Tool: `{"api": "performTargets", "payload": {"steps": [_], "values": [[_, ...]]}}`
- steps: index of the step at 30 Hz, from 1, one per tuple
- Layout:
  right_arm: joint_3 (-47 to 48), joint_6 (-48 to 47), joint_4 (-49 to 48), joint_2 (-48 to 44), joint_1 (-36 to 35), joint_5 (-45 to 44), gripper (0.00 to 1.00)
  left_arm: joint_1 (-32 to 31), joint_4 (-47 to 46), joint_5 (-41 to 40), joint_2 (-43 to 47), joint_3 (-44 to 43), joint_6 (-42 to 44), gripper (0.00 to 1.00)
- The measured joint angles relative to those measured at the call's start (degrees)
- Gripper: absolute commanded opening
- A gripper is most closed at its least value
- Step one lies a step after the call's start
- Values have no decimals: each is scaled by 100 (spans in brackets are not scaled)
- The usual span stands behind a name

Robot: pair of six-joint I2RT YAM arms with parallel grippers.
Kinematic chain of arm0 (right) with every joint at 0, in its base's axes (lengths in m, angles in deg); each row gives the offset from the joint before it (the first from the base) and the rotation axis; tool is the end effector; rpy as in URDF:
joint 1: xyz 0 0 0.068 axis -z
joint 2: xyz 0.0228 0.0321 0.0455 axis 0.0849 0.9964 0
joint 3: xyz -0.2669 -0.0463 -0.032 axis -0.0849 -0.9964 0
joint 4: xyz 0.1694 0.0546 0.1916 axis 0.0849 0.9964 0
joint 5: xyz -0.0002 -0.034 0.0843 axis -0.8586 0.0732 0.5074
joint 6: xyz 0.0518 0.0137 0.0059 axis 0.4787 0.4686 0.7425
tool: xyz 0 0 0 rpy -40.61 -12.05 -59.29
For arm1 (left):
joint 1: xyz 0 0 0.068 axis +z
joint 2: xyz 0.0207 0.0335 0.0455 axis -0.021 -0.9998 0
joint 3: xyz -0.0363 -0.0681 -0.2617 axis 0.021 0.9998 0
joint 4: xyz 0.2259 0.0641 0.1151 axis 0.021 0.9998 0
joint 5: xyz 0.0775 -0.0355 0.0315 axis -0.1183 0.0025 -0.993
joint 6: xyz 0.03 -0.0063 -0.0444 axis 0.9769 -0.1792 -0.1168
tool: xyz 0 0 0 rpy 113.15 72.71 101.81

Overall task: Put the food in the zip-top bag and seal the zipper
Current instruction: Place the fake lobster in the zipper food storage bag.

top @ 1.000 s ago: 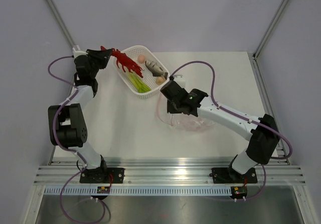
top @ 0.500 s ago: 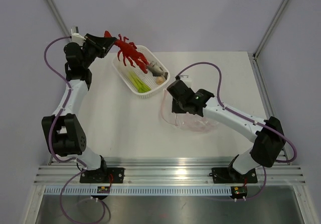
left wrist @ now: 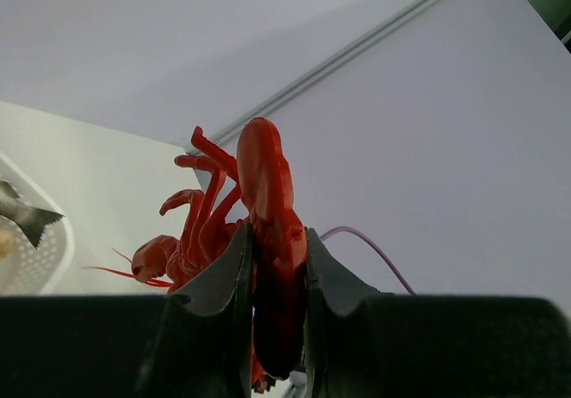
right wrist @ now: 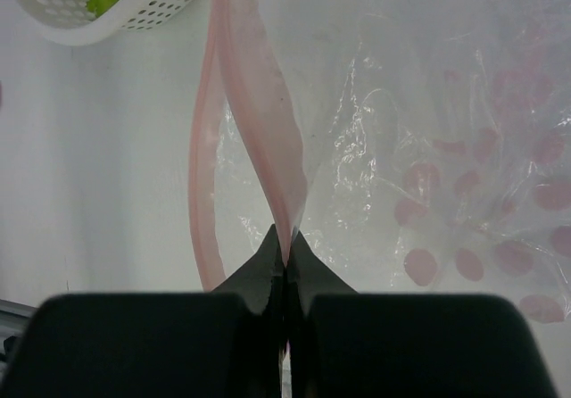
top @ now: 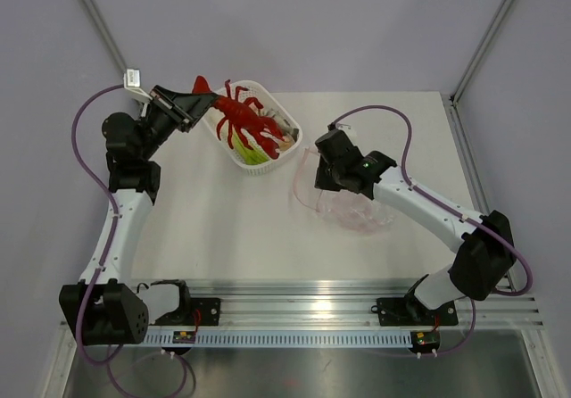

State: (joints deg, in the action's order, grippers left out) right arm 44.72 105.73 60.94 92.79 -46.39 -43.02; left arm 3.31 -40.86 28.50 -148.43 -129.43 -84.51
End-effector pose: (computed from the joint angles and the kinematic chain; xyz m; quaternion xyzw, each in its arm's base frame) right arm 0.2474 0.2087 0.3000 0.0118 0.9333 0.1424 0.3295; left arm 0.2617 -0.0121 0.4170 -0.1182 0.6189 -0.5708 0.5265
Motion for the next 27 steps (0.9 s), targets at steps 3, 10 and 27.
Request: {"api": "performTargets", "payload": {"steps": [3,10,27], "values": [[0,0,-74,0,22,114,0,-186,-256,101,-37,341,-297,0],[0,4,-225,0,55,299,0,-380,-627,299,-50,883,-839,0],[-2,4,-304,0,87,470,0,-496,-1491,507,-50,1233,-1443,0]]}}
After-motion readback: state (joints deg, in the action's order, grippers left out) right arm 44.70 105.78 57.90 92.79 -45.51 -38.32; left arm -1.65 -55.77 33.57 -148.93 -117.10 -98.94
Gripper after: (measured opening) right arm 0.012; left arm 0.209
